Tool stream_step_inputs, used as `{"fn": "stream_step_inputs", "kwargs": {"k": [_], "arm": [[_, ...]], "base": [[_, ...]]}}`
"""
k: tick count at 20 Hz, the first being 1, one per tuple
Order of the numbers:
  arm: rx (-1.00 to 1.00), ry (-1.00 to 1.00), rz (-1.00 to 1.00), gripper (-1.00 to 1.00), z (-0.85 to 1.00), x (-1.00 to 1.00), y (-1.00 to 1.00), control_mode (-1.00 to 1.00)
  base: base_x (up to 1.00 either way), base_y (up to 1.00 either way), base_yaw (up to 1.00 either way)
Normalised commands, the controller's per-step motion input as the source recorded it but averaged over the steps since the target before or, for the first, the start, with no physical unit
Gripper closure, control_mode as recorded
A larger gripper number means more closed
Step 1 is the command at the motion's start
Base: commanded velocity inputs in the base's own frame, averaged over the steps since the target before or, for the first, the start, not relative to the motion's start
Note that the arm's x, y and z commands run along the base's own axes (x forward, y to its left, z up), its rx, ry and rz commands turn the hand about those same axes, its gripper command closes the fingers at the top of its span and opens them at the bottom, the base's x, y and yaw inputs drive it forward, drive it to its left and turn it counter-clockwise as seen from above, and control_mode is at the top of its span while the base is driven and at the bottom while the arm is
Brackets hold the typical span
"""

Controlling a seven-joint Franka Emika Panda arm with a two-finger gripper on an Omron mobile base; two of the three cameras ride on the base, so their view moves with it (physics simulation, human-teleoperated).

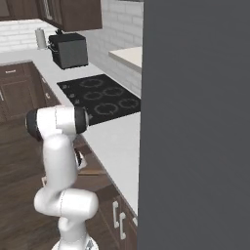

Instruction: Pick up the knife from the drawer and place it on the cutting board. Then place the meat from the plate to the cutting board.

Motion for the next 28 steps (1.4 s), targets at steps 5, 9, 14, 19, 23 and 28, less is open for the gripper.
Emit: {"fn": "stream_step_inputs", "kwargs": {"k": [5, 9, 14, 19, 23, 28], "arm": [[0.0, -0.01, 0.05, -1.0, 0.23, -0.99, 0.93, -1.0], [0.0, 0.0, 0.03, -1.0, 0.57, -0.84, 0.71, -1.0], [0.0, 0.0, 0.01, -1.0, 0.72, -0.05, -0.06, -1.0], [0.0, 0.0, 0.04, -1.0, 0.61, 0.5, 0.04, -1.0], [-0.06, 0.18, 0.06, -1.0, 0.04, 0.77, 0.11, -1.0], [-0.28, 0.36, 0.06, -1.0, -0.28, 0.28, 0.06, -1.0]], "base": [[0.0, 0.0, 0.0], [0.0, 0.0, 0.0], [0.0, 0.0, 0.0], [0.0, 0.0, 0.0], [0.0, 0.0, 0.0], [0.0, 0.0, 0.0]]}}
